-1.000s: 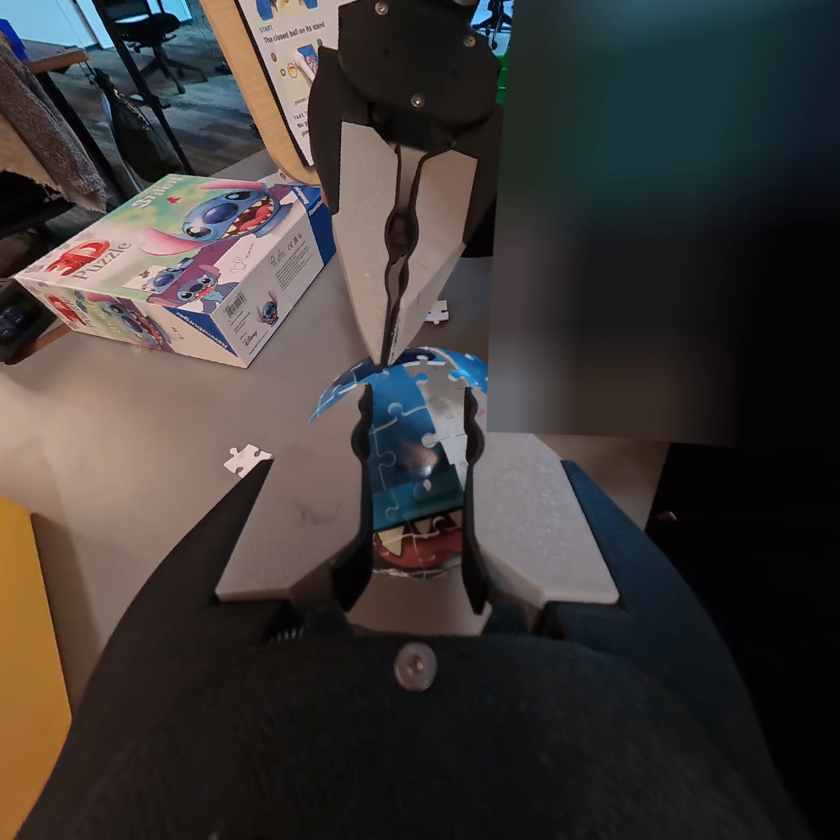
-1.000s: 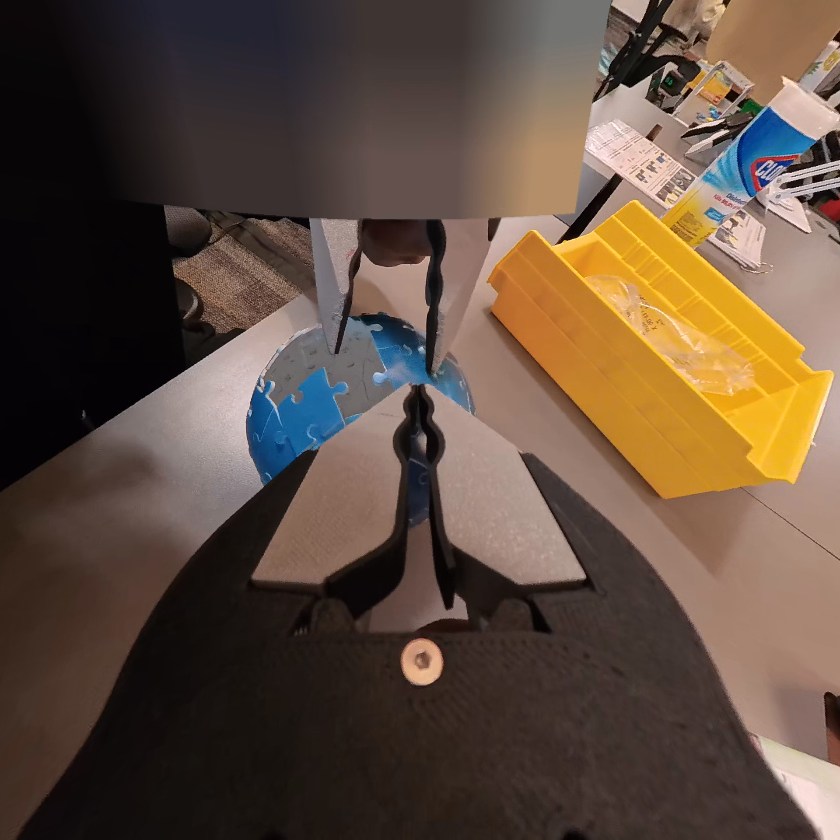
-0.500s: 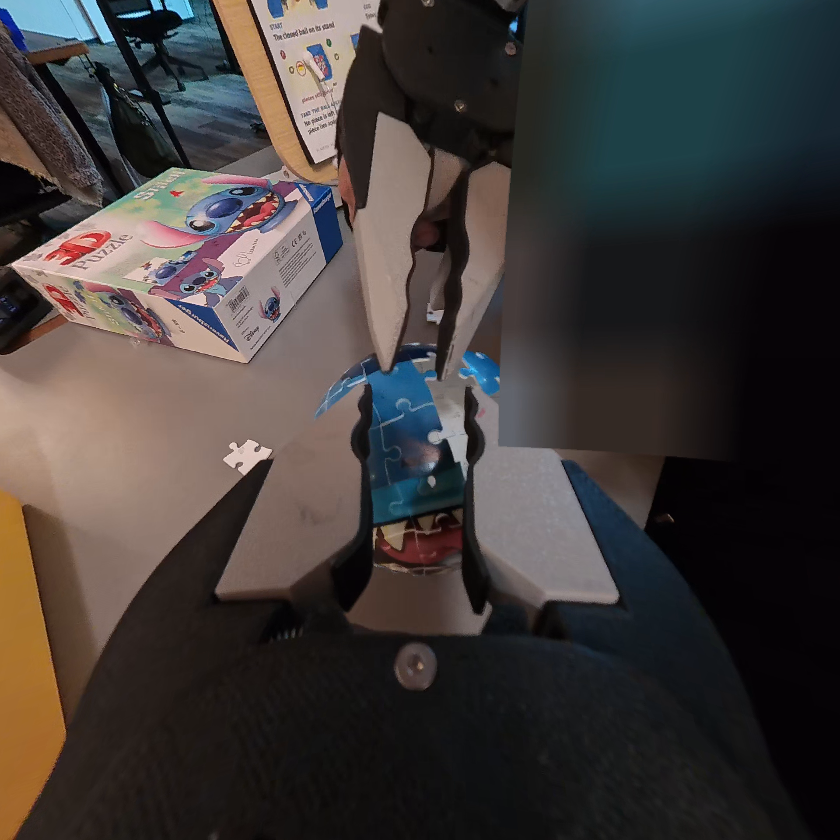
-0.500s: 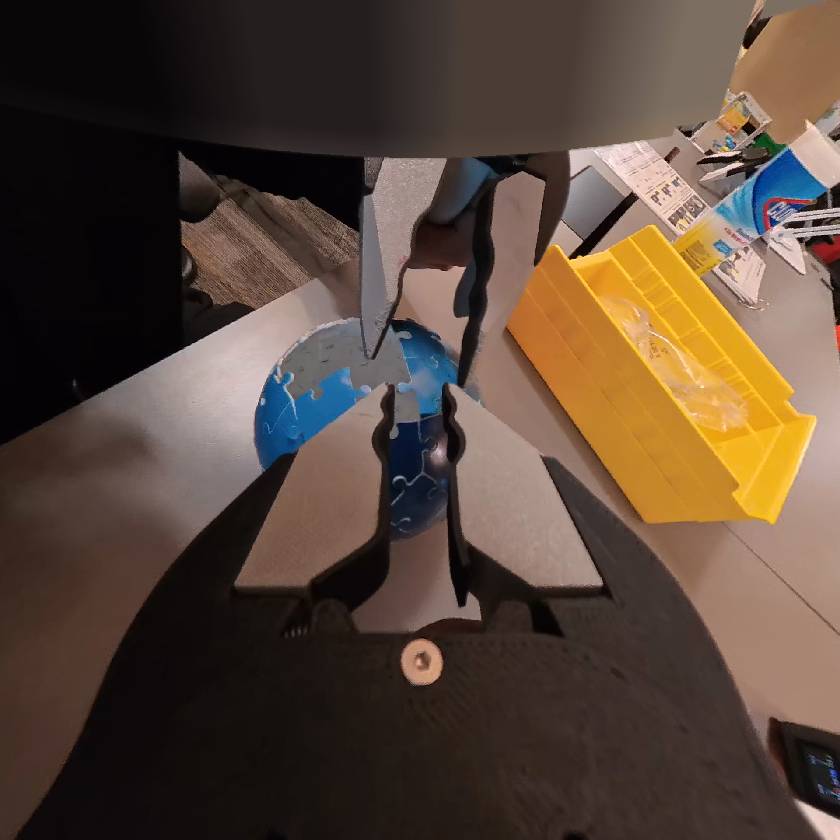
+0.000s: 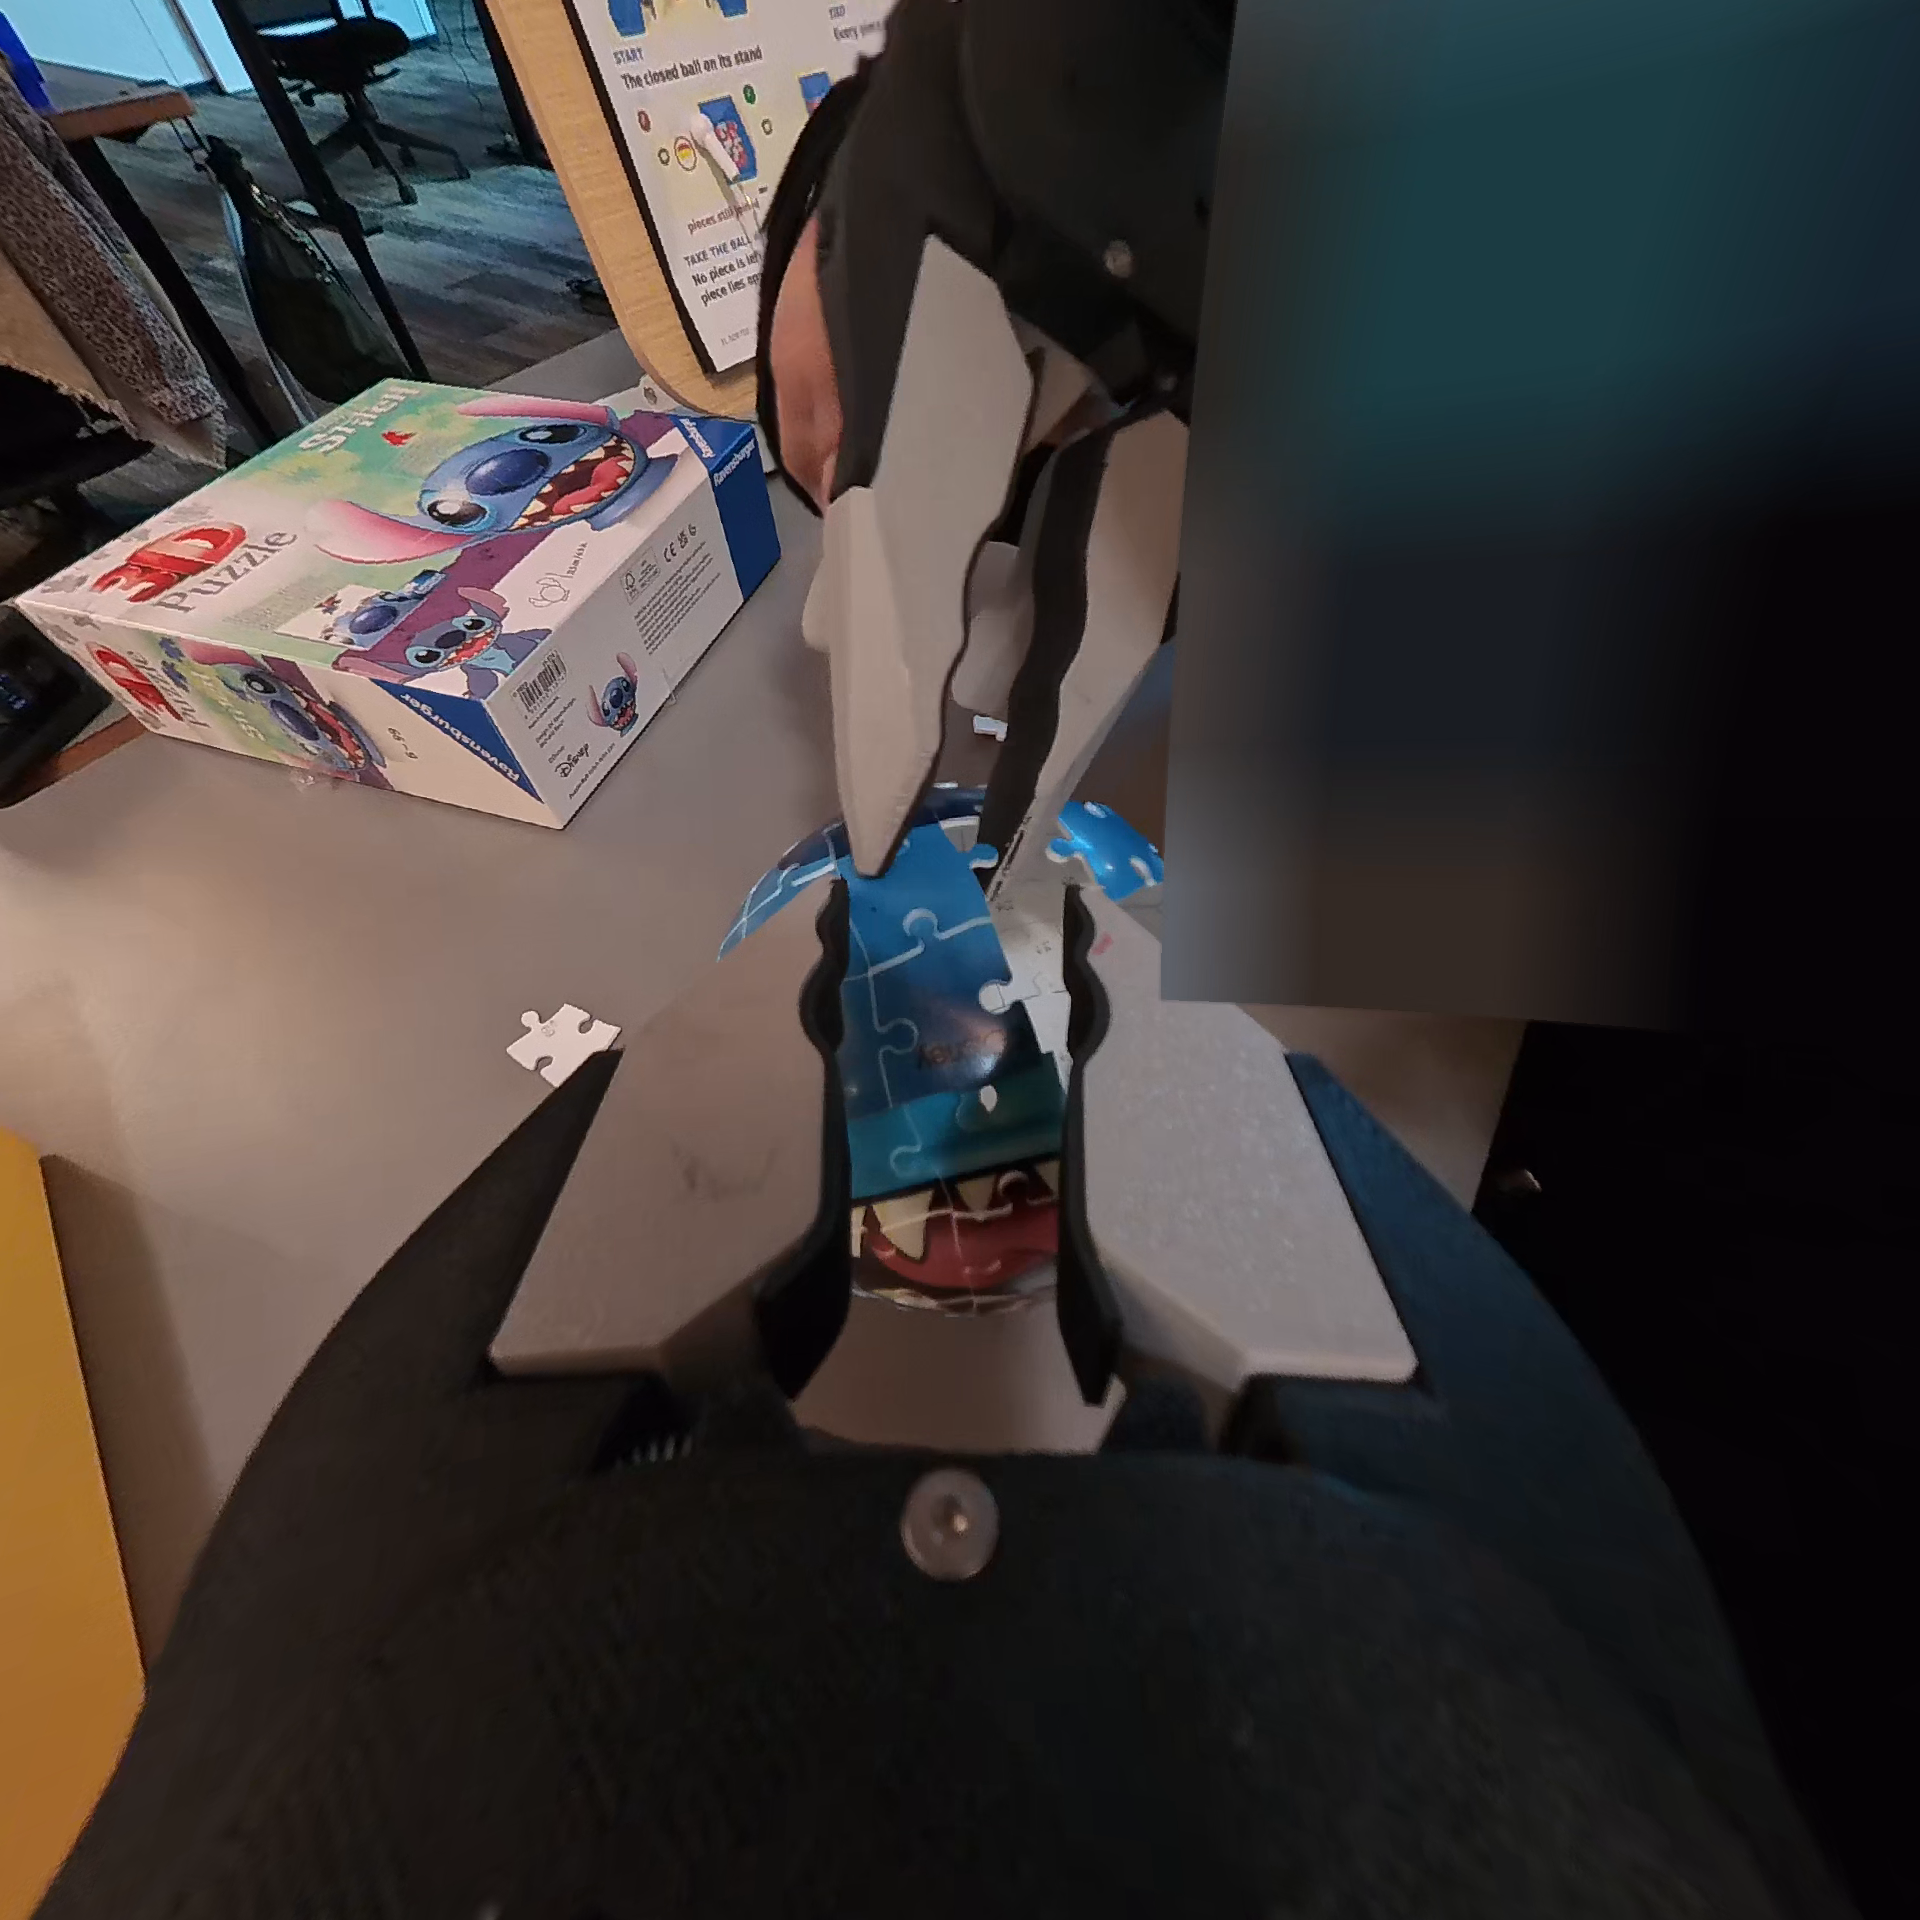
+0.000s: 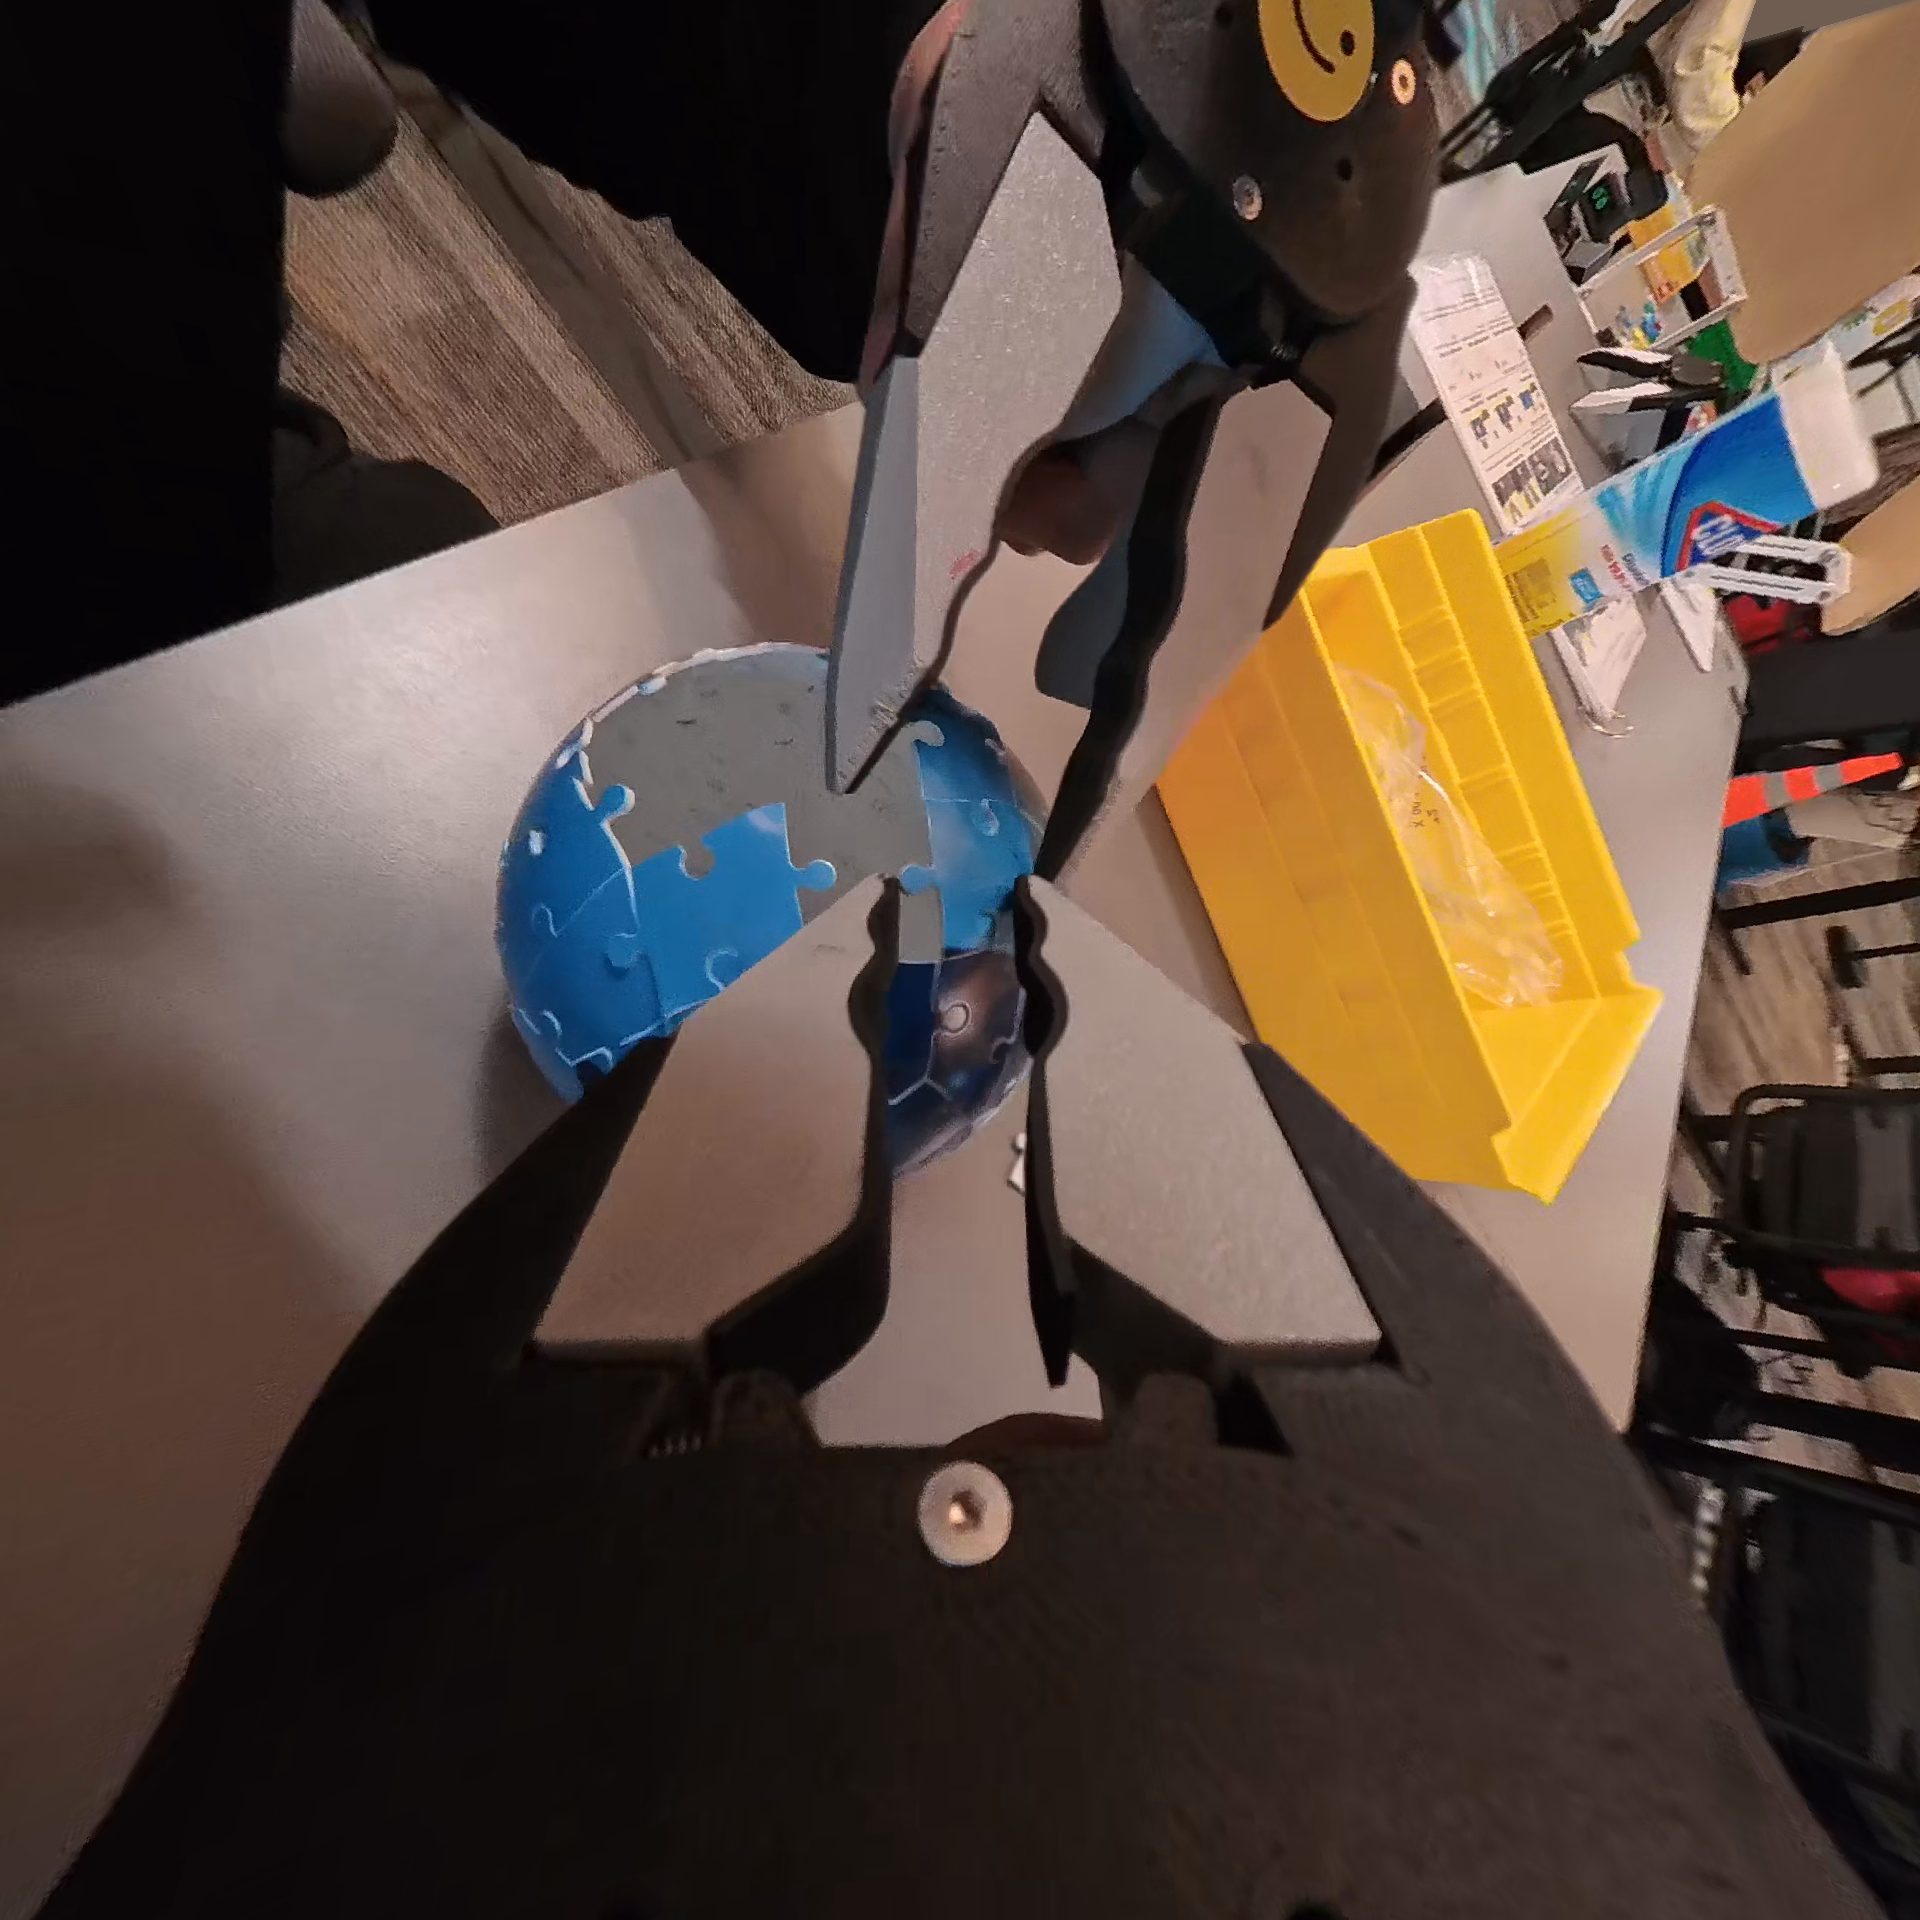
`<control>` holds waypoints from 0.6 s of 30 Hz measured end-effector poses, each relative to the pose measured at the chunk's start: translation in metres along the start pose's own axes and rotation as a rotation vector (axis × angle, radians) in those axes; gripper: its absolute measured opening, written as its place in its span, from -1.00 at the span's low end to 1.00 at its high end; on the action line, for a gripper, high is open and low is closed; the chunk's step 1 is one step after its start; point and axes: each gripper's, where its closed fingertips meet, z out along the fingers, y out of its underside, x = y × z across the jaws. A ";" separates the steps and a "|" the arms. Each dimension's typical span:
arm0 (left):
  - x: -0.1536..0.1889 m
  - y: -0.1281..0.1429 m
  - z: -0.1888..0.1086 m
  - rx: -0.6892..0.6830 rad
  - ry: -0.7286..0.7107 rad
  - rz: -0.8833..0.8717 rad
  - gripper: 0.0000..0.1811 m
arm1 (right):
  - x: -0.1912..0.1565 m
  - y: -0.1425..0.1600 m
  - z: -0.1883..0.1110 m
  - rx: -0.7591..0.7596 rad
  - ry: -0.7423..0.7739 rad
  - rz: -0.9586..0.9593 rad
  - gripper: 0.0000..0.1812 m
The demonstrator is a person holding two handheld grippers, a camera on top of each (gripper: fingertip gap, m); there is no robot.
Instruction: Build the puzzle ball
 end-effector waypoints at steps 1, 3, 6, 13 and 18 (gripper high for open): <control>0.000 0.000 0.000 0.001 0.001 -0.002 -0.57 | 0.000 0.000 0.000 -0.006 0.007 -0.017 -0.81; 0.001 0.000 -0.001 0.005 0.001 -0.001 -0.57 | -0.001 -0.002 -0.001 -0.010 0.021 -0.047 -0.82; 0.001 0.000 -0.001 0.008 0.004 -0.001 -0.58 | -0.004 -0.007 -0.002 0.007 0.020 -0.080 -0.88; 0.001 0.000 -0.001 0.004 -0.001 0.005 -0.55 | -0.003 -0.007 -0.001 0.034 -0.054 -0.008 -0.81; 0.001 0.001 -0.002 -0.001 -0.021 0.020 -0.57 | -0.003 -0.006 0.001 0.014 -0.084 -0.016 -0.79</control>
